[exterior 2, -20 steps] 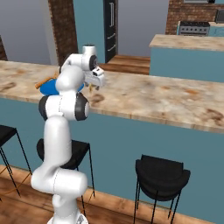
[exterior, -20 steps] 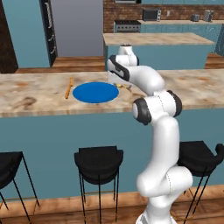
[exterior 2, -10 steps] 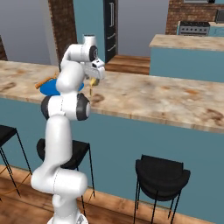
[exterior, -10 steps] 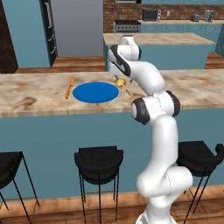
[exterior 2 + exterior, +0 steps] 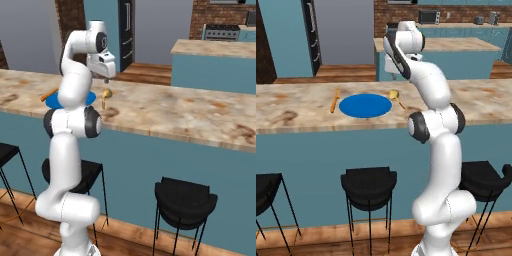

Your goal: Take the fork and place it on the left side of the plate. Then take the spoon and place it on the right side of the plate. Make sure they're directly next to the plate.

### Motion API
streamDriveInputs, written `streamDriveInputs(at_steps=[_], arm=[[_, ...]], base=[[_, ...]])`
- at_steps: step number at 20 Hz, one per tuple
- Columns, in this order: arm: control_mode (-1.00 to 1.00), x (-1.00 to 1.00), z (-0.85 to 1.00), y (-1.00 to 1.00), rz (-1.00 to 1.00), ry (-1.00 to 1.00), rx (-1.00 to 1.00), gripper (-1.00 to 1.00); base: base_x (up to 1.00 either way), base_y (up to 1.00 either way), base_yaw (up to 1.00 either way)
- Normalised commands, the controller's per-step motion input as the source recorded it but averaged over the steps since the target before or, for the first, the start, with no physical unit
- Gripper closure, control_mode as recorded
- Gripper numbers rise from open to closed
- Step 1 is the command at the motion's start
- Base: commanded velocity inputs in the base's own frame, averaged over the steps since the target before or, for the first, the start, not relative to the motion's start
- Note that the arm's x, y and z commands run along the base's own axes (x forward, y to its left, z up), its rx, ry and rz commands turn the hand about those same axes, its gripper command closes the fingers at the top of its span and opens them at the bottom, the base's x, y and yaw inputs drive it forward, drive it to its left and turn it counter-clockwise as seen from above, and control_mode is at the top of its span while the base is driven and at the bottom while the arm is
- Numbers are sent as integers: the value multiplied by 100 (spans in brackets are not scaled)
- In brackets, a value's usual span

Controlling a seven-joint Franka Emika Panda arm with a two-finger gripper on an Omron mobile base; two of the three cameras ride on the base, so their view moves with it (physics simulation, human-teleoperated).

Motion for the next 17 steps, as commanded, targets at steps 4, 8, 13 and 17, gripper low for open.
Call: streamDriveInputs(at_steps=[4,8,13,17], arm=[[-100,-100,13,-34,-11,0,-1,-100],[-100,-100,-62,-38,-10,-3,-8,-100],[-100,-100,-100,-2,-10,-11,-11,-100],[-100,-100,-71,1,-1,-28,0,-100]], base=[[0,0,0],[0,0,0],[0,0,0],[0,0,0]])
